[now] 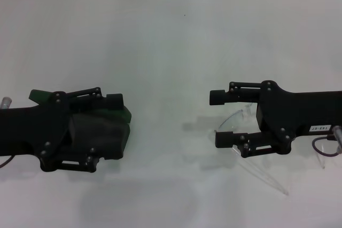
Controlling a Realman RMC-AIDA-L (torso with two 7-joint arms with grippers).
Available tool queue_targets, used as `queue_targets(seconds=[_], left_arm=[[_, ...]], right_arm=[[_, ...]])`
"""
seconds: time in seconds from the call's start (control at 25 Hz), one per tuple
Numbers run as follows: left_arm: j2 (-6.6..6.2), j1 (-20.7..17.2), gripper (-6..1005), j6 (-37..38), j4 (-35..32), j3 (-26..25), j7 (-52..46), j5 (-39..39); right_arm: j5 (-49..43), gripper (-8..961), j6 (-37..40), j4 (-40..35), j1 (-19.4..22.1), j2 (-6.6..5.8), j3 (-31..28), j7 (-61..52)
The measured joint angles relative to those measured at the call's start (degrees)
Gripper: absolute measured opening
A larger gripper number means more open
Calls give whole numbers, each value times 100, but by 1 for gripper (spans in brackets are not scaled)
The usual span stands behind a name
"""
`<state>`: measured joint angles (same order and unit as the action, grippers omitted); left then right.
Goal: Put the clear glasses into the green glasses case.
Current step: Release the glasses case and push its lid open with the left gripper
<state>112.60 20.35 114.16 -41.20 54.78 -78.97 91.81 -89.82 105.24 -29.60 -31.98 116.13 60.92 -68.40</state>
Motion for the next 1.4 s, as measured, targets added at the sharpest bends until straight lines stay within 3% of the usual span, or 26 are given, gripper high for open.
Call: queue_targets(seconds=[0.92, 1.0, 1.12, 1.16, 1.28, 1.4], left_arm=[[2, 68, 849, -55, -150, -38, -150, 81], [-3, 69, 846, -227, -559, -45, -526, 99], [20, 82, 841, -701, -1920, -45, -1442, 568], [47, 126, 840, -857, -2551, -35, -1736, 1023], [107, 405, 835, -1014, -3634, -7, -2110, 2321], [138, 862, 788, -964, -4011, 13, -2151, 3397]], right_arm=[[54, 761, 12, -2, 119, 3, -28, -7], [87, 760, -56, -2, 152, -16, -61, 7], [107, 759, -221, -11, 232, -64, -161, 34], [107, 759, -296, -14, 261, -80, -234, 35], [111, 759, -427, -12, 336, -121, -405, 30], [210, 758, -443, -11, 502, -132, -560, 12]])
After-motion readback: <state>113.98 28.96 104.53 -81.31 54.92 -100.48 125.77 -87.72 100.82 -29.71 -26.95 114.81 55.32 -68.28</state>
